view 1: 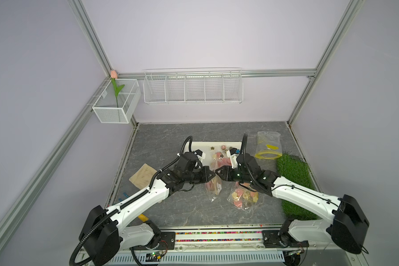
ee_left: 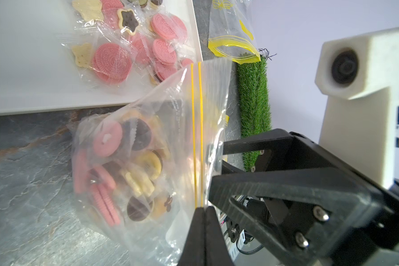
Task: Pour cookies out of the ziploc bag
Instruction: Open the ziploc bag at the center of the board.
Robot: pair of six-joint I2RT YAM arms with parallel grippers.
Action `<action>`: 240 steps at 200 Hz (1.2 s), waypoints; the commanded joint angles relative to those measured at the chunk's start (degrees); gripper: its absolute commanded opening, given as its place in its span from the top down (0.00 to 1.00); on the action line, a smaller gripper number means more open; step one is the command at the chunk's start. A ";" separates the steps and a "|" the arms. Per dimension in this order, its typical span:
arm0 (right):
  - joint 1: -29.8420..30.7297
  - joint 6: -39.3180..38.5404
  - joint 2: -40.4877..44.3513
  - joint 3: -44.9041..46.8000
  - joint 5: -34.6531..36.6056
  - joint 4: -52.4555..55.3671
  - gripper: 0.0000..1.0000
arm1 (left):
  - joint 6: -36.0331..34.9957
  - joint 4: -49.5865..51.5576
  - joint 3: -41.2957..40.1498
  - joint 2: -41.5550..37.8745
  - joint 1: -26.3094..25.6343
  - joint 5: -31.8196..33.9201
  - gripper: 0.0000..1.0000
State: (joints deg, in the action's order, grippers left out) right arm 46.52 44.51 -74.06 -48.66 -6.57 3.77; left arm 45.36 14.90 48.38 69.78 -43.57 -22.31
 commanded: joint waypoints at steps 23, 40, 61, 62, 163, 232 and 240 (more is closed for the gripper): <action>-0.27 0.92 -1.24 0.88 -1.69 -1.98 0.65 | -0.41 -0.38 -0.40 -0.87 -0.24 0.57 1.00; -0.23 0.79 -1.52 0.76 -1.44 -1.45 0.67 | -0.53 -0.30 -0.45 -0.96 -0.28 0.78 1.00; -0.28 1.05 -1.51 0.86 -1.17 -1.25 0.70 | -0.70 -0.24 -0.51 -0.87 -0.28 0.68 1.00; -0.29 1.08 -1.56 0.90 -1.17 -1.24 0.70 | -0.71 -0.23 -0.50 -0.87 -0.28 0.68 1.00; -0.26 0.66 -1.86 1.07 -4.50 -3.21 0.88 | -1.10 -0.13 -0.49 -0.22 -0.27 1.79 1.00; -0.23 0.09 -0.99 2.10 -5.32 -5.15 0.93 | -2.13 1.97 0.20 0.74 -0.26 3.15 0.91; -0.28 0.03 -1.00 2.10 -5.47 -5.33 0.94 | -2.04 1.91 0.29 1.08 -0.24 2.84 0.91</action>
State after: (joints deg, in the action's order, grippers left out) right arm 46.52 45.17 -75.29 -47.97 -10.59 -0.01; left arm 44.29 15.79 48.38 69.80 -43.57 -20.58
